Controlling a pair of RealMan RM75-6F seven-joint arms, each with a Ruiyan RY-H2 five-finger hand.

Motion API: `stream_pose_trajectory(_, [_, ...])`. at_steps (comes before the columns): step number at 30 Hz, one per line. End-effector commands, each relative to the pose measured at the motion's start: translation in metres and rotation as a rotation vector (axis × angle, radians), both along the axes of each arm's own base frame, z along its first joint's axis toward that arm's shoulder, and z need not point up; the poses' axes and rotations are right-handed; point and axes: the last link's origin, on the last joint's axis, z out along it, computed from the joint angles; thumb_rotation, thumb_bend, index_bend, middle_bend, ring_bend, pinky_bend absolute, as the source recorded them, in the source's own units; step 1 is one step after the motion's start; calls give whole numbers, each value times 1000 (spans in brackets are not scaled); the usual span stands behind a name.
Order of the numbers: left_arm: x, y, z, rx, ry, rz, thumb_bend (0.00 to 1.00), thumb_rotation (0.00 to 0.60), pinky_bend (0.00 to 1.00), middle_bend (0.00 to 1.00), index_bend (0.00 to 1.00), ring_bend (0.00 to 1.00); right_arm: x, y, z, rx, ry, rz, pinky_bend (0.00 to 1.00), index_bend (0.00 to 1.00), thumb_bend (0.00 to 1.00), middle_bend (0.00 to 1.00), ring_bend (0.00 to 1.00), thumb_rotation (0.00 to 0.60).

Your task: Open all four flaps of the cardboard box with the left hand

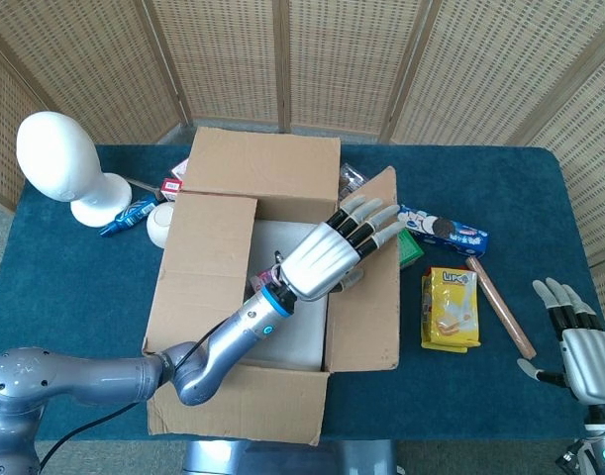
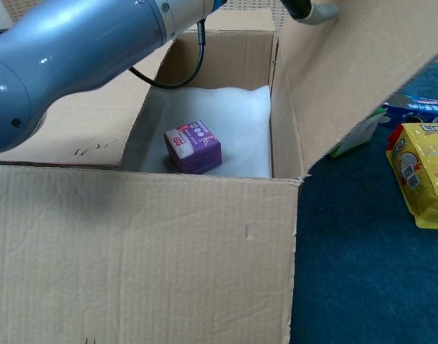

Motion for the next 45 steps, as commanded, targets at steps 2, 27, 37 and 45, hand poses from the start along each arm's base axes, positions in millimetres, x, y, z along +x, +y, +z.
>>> stream_pose_trajectory(2, [-6, 1, -4, -15, 23, 16, 288, 600, 72, 0, 0, 0, 0, -1, -1, 7, 3, 0, 161, 0, 0, 0, 4, 600])
stream_pose_trajectory(27, [-78, 3, 67, -117, 317, 158, 273, 600, 105, 90, 204, 38, 4, 1, -7, 27, 17, 11, 162, 0, 0, 0, 6, 600])
stream_pose_trajectory(37, [-107, -3, 92, -112, 448, 200, 87, 583, 206, 302, 410, 165, 7, 2, -11, 34, 30, 15, 162, 0, 0, 0, 7, 600])
stream_pose_trajectory(45, [-104, -8, 87, -155, 475, 233, 0, 518, 228, 334, 490, 184, 8, 3, -12, 34, 30, 18, 162, 0, 0, 0, 8, 600])
